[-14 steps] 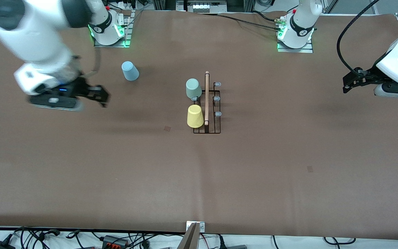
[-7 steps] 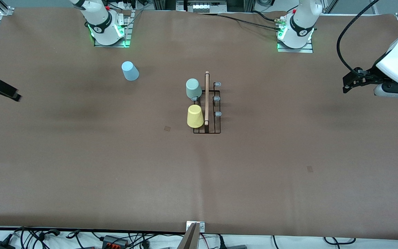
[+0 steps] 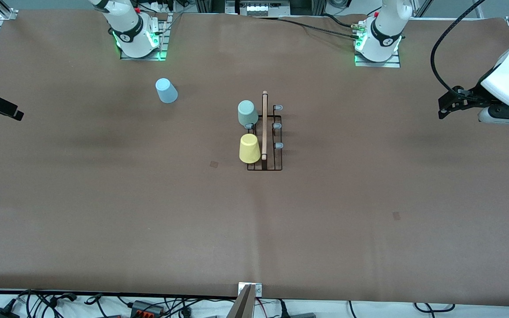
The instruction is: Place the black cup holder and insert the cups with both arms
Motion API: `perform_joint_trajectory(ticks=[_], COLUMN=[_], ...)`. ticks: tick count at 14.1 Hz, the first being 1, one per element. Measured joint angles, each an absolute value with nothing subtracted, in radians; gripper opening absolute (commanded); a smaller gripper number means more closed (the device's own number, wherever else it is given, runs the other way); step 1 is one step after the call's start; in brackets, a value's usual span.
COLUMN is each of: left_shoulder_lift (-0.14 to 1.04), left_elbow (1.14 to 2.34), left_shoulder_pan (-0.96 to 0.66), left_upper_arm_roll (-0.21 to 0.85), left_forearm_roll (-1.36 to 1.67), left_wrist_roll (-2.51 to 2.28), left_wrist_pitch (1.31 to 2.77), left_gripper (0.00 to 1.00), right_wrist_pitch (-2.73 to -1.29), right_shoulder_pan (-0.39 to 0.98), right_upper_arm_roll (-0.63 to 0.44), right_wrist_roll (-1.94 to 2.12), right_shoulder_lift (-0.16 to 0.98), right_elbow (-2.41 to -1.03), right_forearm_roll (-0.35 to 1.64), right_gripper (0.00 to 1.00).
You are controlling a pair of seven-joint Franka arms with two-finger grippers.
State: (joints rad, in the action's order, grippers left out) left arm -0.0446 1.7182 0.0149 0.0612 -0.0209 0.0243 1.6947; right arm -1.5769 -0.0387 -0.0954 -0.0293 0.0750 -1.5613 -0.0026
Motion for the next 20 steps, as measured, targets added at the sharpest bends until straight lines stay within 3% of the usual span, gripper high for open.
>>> perform_joint_trajectory(ticks=[20], left_shoulder_lift=[-0.044], left_elbow=[1.718], left_shoulder_pan=[0.016], left_upper_arm_roll=[0.061], left_forearm_roll=[-0.021], left_wrist_roll=[0.024], left_wrist_pitch=[1.684], left_gripper=[1.0], right_wrist_pitch=[-1.565], right_shoulder_pan=[-0.029], right_upper_arm_roll=[-0.064], right_wrist_roll=[0.045], right_shoulder_lift=[0.072], right_elbow=[-1.556], right_forearm_roll=[-0.012], right_gripper=[1.0])
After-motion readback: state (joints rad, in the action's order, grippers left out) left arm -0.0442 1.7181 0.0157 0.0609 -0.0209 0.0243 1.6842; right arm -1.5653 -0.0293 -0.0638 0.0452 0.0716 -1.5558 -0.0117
